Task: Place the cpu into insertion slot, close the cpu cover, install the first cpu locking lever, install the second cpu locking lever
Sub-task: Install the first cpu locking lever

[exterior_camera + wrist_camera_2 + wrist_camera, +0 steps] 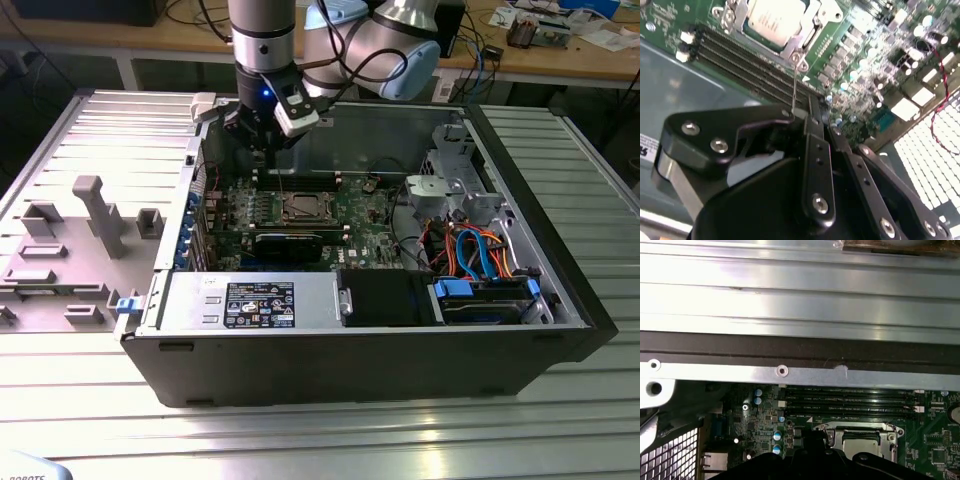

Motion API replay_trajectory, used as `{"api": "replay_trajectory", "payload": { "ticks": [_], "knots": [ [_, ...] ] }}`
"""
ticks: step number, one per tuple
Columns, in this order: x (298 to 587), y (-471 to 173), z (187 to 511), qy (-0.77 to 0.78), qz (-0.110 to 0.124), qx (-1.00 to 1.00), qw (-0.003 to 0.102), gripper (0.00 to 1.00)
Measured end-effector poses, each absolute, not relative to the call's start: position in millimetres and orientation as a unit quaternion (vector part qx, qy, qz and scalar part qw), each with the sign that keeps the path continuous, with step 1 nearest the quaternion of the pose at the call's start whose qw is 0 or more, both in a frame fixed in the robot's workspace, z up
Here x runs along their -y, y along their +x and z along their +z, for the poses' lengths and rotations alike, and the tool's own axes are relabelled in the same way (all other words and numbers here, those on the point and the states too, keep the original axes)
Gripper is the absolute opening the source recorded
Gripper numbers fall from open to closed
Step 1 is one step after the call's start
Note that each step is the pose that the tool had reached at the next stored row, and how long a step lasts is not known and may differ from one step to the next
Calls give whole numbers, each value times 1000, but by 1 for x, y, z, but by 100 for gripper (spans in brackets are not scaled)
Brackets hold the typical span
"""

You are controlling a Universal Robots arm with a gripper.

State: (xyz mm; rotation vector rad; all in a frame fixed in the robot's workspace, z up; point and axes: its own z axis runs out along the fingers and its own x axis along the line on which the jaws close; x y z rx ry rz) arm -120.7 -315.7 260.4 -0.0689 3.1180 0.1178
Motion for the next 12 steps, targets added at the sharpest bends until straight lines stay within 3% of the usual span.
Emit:
{"api": "replay_trajectory", "payload": {
  "ticks": [12],
  "knots": [
    [316,-116,260,-22,38,-999,10,11]
  ]
}}
